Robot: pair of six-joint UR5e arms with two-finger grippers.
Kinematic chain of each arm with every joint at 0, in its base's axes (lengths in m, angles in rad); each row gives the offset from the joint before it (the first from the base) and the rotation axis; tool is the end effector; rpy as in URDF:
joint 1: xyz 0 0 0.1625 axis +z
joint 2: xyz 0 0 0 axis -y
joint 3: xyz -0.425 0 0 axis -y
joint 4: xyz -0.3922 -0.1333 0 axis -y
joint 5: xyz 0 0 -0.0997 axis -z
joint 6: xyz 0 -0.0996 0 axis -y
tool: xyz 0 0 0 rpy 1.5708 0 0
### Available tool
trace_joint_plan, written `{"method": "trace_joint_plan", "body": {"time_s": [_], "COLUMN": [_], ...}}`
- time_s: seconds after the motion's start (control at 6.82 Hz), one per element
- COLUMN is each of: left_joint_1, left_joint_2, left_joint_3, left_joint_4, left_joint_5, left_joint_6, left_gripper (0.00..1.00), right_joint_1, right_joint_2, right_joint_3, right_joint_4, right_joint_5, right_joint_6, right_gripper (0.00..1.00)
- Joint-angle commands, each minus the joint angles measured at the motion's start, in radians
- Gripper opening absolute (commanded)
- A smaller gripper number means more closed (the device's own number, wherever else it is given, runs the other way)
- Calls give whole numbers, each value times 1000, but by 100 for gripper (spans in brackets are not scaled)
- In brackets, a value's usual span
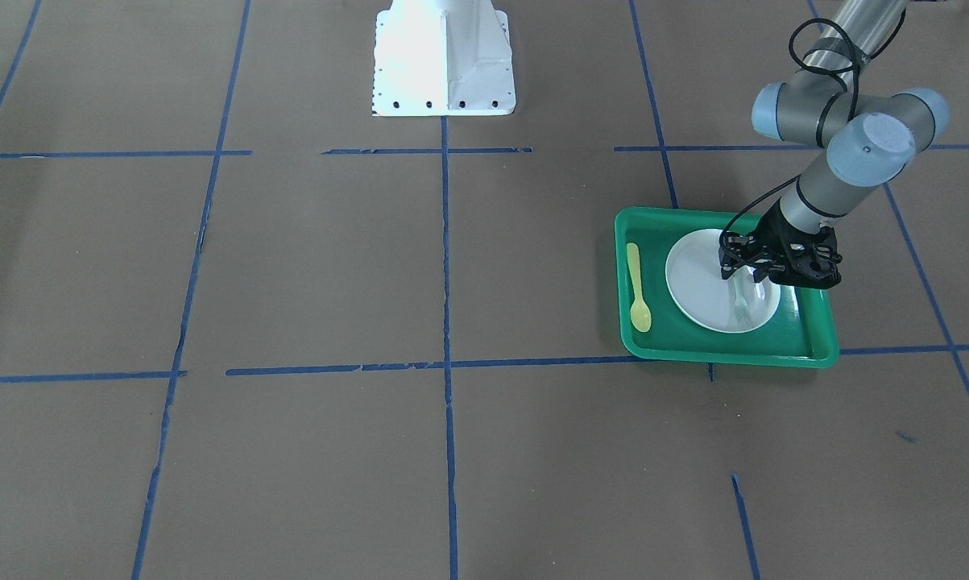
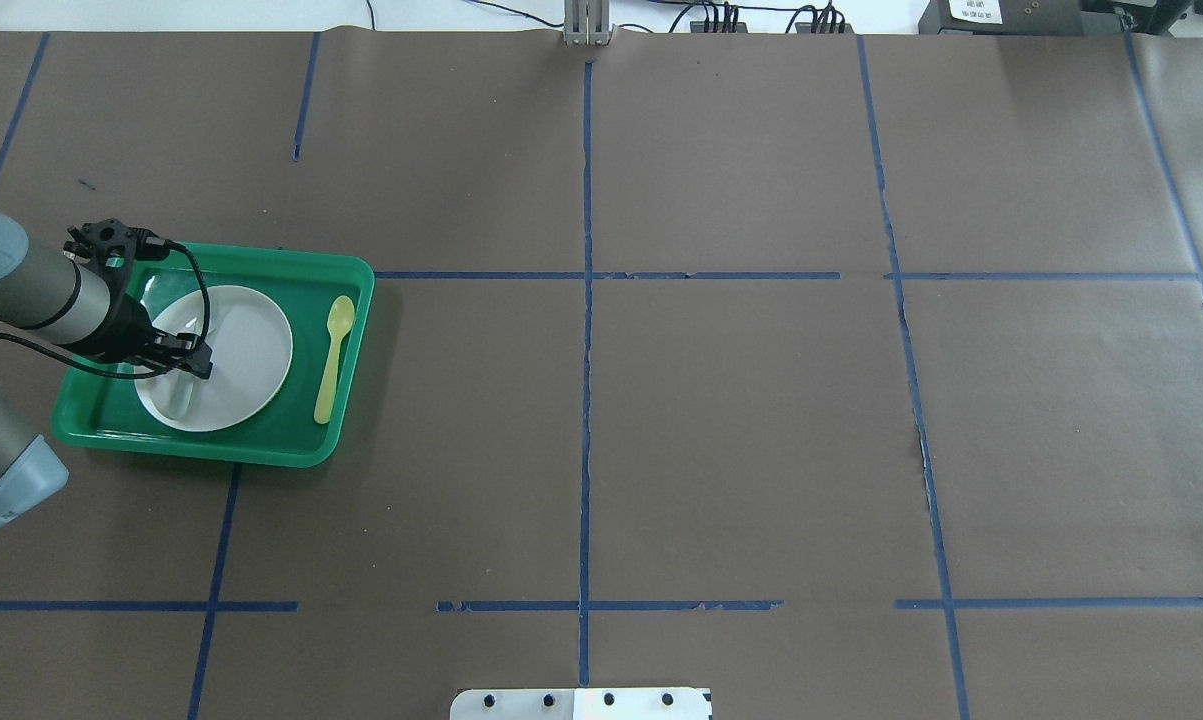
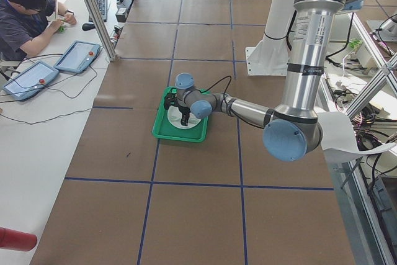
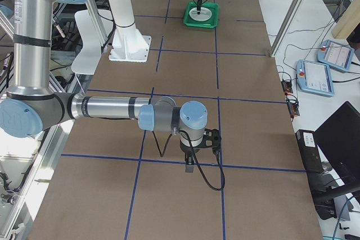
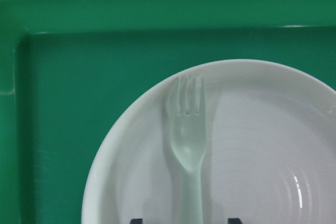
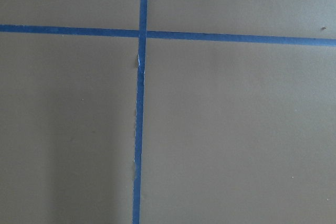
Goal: Place fork
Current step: 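Lower the left gripper and close it on the fork handle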
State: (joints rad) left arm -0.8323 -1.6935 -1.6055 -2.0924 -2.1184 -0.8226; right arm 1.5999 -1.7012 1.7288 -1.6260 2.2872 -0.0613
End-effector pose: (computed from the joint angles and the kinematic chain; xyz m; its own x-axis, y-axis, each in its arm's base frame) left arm 0.3237 -0.4766 0.5264 0.6637 0.1337 -0.7359 -0.0550 0.9899 0.1303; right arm 0.0805 -0.4322 0.6509 0.7537 -0.0212 0.6569 0.0171 0.9998 0.0127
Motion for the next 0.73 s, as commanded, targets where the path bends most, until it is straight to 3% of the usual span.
{"method": "trace_joint_plan", "body": {"time_s": [0.0, 0.15, 0.59], "left_joint_1": [2, 1, -1], "left_joint_2": [0, 0, 2], "left_joint_3": [3, 3, -20], "left_joint_4": [0, 0, 0], "left_joint_5": [0, -2, -2], "left_joint_6": [-1, -12, -12], "left_gripper": [19, 0, 0], "right_joint_1": [0, 0, 0], "right_joint_2": [0, 0, 0], "right_joint_3": [0, 0, 0], "right_joint_4": [0, 0, 0], "right_joint_5": [0, 0, 0], "right_joint_6": [0, 0, 0], "right_gripper": [100, 100, 100]}}
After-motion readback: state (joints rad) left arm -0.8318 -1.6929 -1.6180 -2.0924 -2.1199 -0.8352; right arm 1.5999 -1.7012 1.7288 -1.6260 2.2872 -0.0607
